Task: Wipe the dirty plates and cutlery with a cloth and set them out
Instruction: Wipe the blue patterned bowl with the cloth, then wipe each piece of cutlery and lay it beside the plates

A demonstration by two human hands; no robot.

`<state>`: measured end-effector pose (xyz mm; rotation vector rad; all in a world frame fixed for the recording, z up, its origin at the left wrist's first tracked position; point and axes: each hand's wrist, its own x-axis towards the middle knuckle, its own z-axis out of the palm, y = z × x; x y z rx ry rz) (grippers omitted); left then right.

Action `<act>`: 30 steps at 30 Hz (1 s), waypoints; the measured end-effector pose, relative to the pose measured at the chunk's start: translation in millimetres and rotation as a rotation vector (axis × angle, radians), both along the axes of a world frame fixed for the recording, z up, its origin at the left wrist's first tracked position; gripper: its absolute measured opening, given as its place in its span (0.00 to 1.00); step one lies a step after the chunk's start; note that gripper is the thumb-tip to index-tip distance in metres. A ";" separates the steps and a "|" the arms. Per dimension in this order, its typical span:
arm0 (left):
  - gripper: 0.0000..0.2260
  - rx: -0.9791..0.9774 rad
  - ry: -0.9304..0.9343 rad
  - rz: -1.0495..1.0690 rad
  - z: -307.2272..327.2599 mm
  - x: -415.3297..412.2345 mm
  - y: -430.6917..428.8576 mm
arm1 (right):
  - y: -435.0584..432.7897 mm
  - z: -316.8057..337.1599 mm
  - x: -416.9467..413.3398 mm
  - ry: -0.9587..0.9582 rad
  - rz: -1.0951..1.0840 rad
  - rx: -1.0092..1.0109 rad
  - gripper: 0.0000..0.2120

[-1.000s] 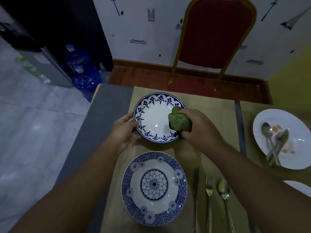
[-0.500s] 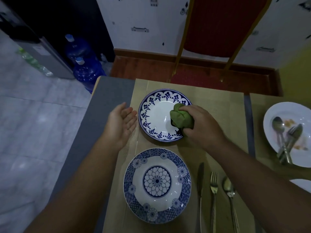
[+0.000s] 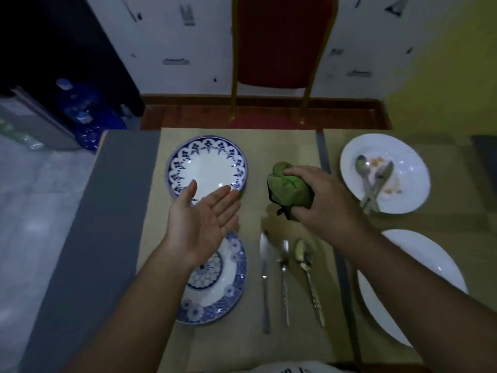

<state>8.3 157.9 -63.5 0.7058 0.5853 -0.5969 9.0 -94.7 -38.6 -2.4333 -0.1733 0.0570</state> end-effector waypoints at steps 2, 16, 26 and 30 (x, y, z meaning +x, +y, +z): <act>0.28 -0.034 0.001 -0.075 0.0 -14.2 -36.6 | -32.5 5.7 -25.9 -0.006 -0.031 0.016 0.32; 0.24 -0.002 0.101 -0.253 -20.8 -115.1 -278.0 | -273.4 -4.0 -179.1 0.079 -0.213 0.015 0.34; 0.23 0.119 0.121 -0.239 -25.1 -132.5 -292.6 | -319.6 -21.3 -201.8 0.095 -0.211 0.103 0.33; 0.23 0.125 0.123 -0.262 -25.2 -129.8 -292.7 | -317.2 -25.0 -200.6 0.102 -0.226 0.110 0.34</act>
